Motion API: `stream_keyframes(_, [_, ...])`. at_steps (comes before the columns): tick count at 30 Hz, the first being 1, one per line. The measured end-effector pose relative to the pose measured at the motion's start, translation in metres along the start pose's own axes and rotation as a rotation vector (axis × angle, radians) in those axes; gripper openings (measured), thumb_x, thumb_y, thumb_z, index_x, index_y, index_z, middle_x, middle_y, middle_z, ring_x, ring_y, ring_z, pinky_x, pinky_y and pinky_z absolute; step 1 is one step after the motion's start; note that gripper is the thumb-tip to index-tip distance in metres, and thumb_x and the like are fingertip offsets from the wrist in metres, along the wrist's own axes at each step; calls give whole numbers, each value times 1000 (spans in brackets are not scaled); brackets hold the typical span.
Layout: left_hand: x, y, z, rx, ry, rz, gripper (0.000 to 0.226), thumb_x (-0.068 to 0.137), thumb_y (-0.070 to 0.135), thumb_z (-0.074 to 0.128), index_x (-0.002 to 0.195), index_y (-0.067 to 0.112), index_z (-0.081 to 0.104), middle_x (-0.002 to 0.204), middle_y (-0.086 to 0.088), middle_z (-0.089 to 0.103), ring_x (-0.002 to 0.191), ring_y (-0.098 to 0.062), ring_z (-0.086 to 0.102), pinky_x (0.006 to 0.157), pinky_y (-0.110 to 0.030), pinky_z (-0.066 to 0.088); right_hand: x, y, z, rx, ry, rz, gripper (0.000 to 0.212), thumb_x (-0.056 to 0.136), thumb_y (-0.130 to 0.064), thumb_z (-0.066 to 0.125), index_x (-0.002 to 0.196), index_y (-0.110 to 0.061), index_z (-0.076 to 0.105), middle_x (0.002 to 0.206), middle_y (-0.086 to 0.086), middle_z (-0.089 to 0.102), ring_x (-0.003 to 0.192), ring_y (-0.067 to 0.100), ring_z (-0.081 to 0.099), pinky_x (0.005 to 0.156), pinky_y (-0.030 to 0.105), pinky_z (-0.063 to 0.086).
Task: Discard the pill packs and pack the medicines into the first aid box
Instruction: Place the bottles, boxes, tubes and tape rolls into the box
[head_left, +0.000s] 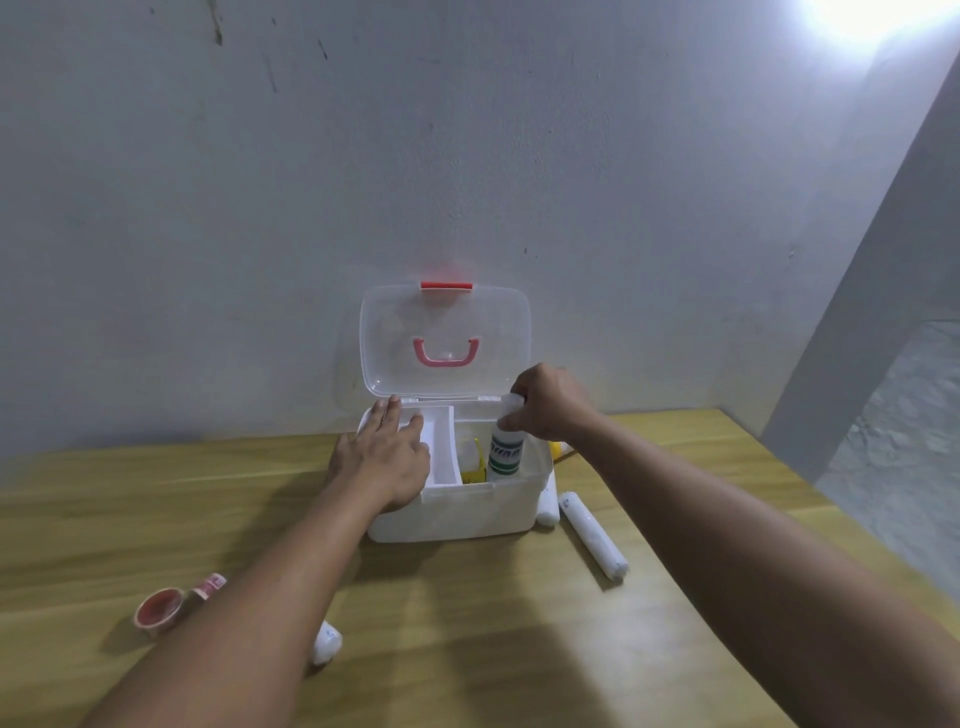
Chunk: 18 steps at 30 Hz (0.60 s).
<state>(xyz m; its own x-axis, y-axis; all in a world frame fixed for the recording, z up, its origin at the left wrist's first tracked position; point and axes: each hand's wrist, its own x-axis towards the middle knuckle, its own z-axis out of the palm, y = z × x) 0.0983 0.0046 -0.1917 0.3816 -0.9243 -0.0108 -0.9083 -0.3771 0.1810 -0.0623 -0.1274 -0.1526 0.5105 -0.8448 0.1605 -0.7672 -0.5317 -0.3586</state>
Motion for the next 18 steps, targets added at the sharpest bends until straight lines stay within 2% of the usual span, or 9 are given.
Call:
stream_keyframes(3, [0,0,0,4,2,0,54,100,35,16,153,28,10,162,1,-10,149,-16,-9,119,-47,14,1,5,0,65,21,-12,42,68,-33,84,102,-11,70,95,5,70,81,22,62,65,31,50])
stream_keyframes(6, [0,1,1,12,4,-2,54,100,35,16,153,28,7,162,1,-11,149,-16,-8,119,-48,15,3,14,-7,283,6,25,44,67,-39,85,97,-10,71,91,3,69,82,19,64,73,34,55])
stream_keyframes(9, [1,1,1,34,5,4,54,100,34,16,153,30,4,162,0,-11,149,-16,-8,119,-48,12,13,39,-11,512,93,220,28,77,-36,77,79,-10,70,75,5,67,71,20,62,68,36,52])
stream_keyframes(11, [1,1,2,61,-1,6,54,100,34,14,152,31,3,162,-1,-12,149,-16,-9,119,-48,9,19,58,-10,467,170,379,25,76,-25,67,78,0,70,68,8,63,65,24,59,62,36,52])
stream_keyframes(13, [2,0,2,69,-3,7,54,100,34,13,152,32,3,162,-1,-13,149,-16,-10,118,-48,10,19,71,-4,384,153,514,22,73,-20,57,73,1,66,67,11,64,66,29,66,61,37,57])
stream_keyframes(15, [2,0,2,65,-2,8,53,100,34,13,152,33,2,162,0,-13,149,-16,-10,118,-48,11,16,77,4,397,94,606,26,78,-28,60,66,-5,59,67,11,61,66,30,69,63,39,59])
stream_keyframes(18, [4,-2,3,55,0,9,53,100,34,13,152,33,3,162,0,-13,149,-16,-10,118,-48,12,16,83,16,434,58,686,37,79,-43,62,69,-8,56,77,11,60,63,30,67,67,40,61])
